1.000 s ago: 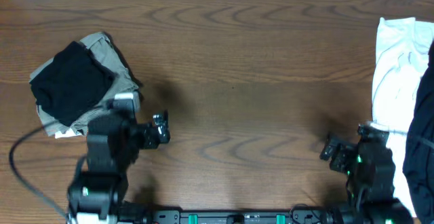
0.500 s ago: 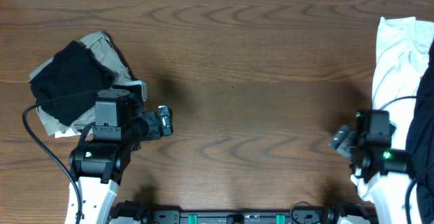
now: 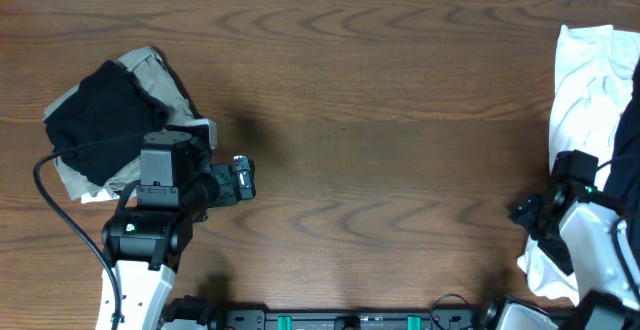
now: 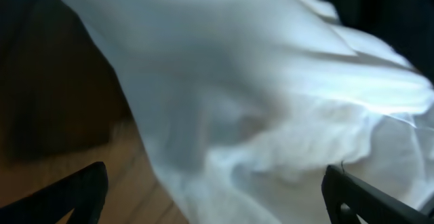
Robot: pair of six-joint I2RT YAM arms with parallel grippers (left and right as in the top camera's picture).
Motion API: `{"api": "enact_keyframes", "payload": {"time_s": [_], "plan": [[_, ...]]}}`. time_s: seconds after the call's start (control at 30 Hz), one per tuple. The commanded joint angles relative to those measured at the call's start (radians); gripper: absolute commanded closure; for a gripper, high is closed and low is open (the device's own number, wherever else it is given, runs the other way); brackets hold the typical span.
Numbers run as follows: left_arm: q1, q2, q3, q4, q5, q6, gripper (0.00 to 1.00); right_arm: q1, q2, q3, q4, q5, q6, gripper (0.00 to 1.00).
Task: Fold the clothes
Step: 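Reach the right gripper to the white T-shirt and grasp it, then drag the white T-shirt with the right gripper toward table center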
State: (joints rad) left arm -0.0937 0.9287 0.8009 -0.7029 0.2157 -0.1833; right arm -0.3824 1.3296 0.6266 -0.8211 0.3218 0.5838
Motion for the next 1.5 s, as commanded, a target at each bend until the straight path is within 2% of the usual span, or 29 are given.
{"api": "enact_keyframes", "payload": {"time_s": [0.0, 0.07, 0.17, 0.27, 0.37, 0.53, 0.63, 0.7, 0.8, 0.9, 1.1, 1.23, 1.37, 1.4, 1.47], "plan": [[-0.002, 0.000, 0.023, 0.001, 0.012, -0.002, 0.02, -0.014, 0.064, 0.005, 0.015, 0.018, -0.014, 0.03], [-0.001, 0.000, 0.023, 0.001, 0.012, -0.002, 0.02, -0.014, 0.098, -0.009, 0.037, 0.018, -0.013, 0.07], [-0.001, 0.000, 0.023, 0.001, 0.012, -0.002, 0.02, -0.014, 0.137, -0.028, 0.060, 0.013, -0.013, 0.26], [-0.001, 0.000, 0.023, 0.002, 0.012, -0.002, 0.02, -0.014, 0.159, -0.034, 0.063, -0.022, -0.013, 0.74], [-0.002, 0.000, 0.023, 0.010, 0.012, -0.002, 0.02, -0.014, 0.161, -0.034, 0.071, -0.040, -0.018, 0.99], [-0.001, 0.000, 0.023, 0.024, 0.012, -0.002, 0.02, 0.003, 0.155, -0.034, 0.132, -0.217, -0.186, 0.99], [-0.001, 0.000, 0.023, 0.039, 0.012, -0.002, 0.02, 0.031, 0.133, -0.025, 0.196, -0.517, -0.397, 0.99], [-0.001, 0.000, 0.023, 0.048, 0.012, -0.002, 0.02, 0.058, 0.110, -0.016, 0.241, -0.792, -0.529, 0.98], [-0.001, 0.000, 0.023, 0.058, 0.012, -0.002, 0.02, 0.109, 0.075, -0.005, 0.328, -1.078, -0.566, 0.98], [-0.001, 0.000, 0.023, 0.057, 0.012, -0.002, 0.02, 0.185, 0.045, -0.004, 0.471, -1.231, -0.523, 0.97], [-0.002, 0.000, 0.023, 0.058, 0.012, -0.002, 0.02, 0.399, 0.032, -0.004, 0.862, -1.230, -0.300, 0.96], [-0.001, 0.000, 0.023, 0.058, 0.012, -0.002, 0.02, 0.549, 0.033, -0.004, 1.163, -1.087, -0.173, 0.94], [-0.001, 0.000, 0.023, 0.058, 0.012, -0.002, 0.02, 0.665, 0.033, -0.004, 1.343, -0.930, -0.131, 0.92], [-0.001, 0.000, 0.023, 0.058, 0.012, -0.002, 0.02, 0.684, 0.033, -0.004, 1.357, -0.890, -0.131, 0.89], [-0.001, 0.000, 0.023, 0.058, 0.012, -0.002, 0.02, 0.706, 0.033, -0.004, 1.336, -0.778, -0.129, 0.62]]}}
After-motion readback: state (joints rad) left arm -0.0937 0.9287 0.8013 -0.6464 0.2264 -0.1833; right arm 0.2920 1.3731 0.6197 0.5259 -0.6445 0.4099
